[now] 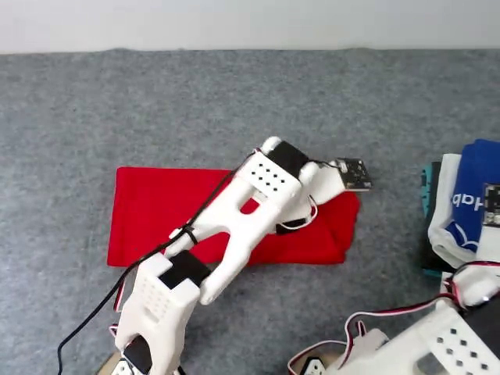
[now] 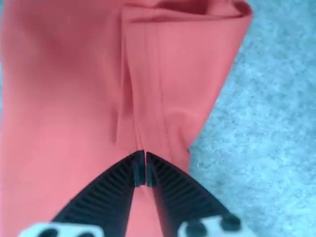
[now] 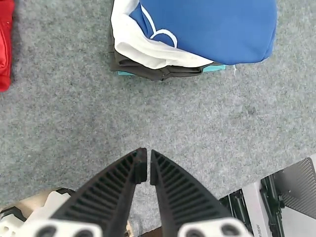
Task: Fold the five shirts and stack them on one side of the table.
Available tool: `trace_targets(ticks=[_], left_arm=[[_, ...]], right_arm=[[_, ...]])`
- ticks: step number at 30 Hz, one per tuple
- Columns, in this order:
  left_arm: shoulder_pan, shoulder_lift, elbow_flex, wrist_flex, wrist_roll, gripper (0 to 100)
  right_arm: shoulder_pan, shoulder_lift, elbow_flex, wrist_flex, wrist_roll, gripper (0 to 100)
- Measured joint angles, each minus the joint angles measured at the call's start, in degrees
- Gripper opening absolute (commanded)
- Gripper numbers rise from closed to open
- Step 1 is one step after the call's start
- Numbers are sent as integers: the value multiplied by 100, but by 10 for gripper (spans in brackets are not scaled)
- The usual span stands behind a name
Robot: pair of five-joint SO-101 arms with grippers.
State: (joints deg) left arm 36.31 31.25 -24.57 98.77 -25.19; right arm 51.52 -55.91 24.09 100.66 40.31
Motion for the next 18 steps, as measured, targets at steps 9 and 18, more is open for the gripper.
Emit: trace_targets(ticks=[9,18], left_arm=[[-1837,-466,273,0,1020,19],[-4185,-2119,1213,0,1116,110]], right_arm=[[0,0,0,0,0,25],[0,0,0,0,0,25]])
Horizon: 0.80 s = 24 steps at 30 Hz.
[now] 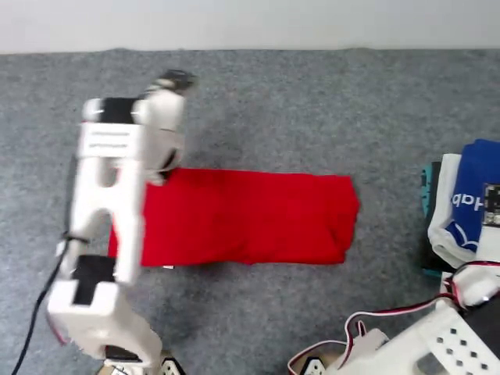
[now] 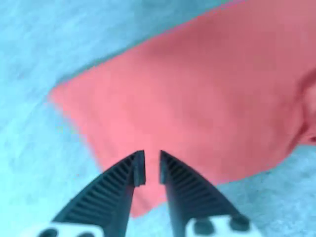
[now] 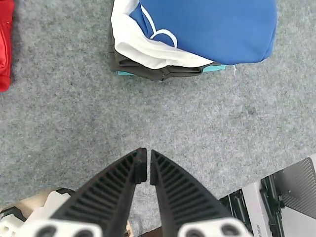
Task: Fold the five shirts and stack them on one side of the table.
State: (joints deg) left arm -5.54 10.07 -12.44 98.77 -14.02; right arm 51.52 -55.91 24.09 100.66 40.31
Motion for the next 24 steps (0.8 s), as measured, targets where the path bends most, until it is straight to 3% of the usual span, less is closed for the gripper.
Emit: trace_targets(ticks=[4,8,24], left_arm=[[-914,-123,369,0,0,172],[-1380,105,422,0,-26,227],[-1600,2171,422,-888,-308,239]], right_arm=[[0,0,0,0,0,25],[0,0,0,0,0,25],[0,0,0,0,0,25]])
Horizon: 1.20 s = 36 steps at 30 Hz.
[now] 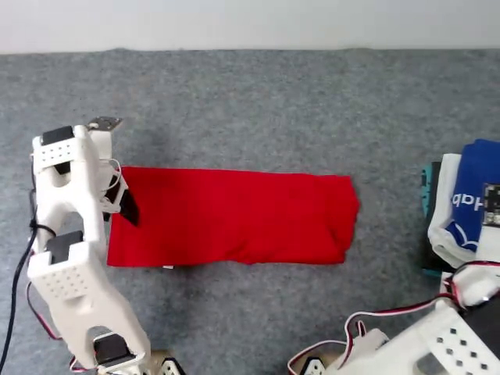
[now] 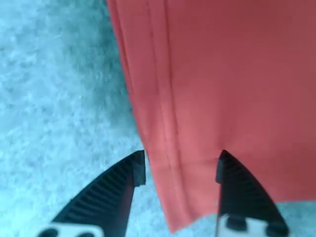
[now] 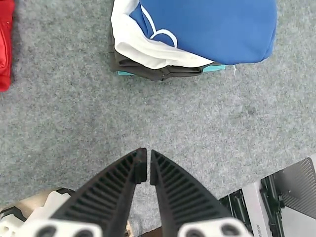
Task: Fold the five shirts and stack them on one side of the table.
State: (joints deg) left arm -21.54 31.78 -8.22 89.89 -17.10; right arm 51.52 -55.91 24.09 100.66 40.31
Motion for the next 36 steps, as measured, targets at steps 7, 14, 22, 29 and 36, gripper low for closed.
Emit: trace_targets(ticks=[7,14,22,29,36], left_arm=[[0,519,-44,-422,404,194],[237,712,-290,-369,123,15],[431,738,-387,-185,-185,13],[255,308,-387,79,-202,13],[695,-985,-387,730,-545,13]], right_arm=[[0,-9,176,0,237,25],[0,0,299,0,273,25],[0,-9,299,0,273,25],[0,-9,299,0,273,25],[0,-9,299,0,273,25]])
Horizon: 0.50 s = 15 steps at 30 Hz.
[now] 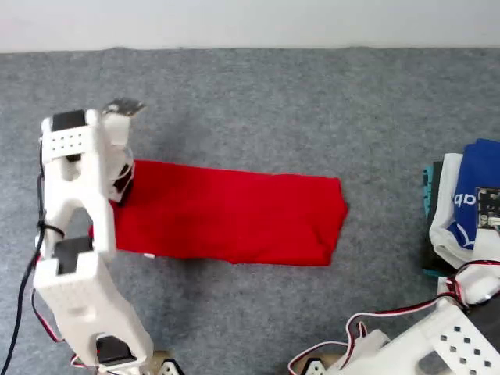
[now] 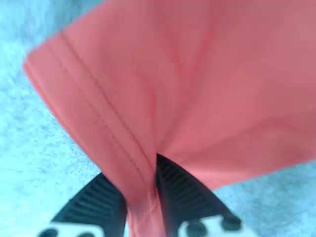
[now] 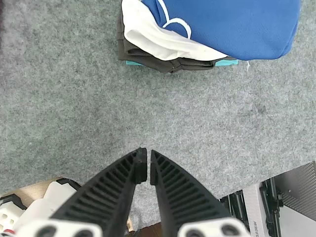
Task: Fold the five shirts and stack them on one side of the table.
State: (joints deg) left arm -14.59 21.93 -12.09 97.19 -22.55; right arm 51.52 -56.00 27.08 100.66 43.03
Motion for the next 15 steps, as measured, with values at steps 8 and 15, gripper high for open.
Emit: trace_targets(ticks=[8,15], left_arm=[[1292,-1354,0,158,-18,13],[2796,-1846,0,158,738,13]], right_arm=[[0,0,0,0,0,25],[0,0,0,0,0,25]])
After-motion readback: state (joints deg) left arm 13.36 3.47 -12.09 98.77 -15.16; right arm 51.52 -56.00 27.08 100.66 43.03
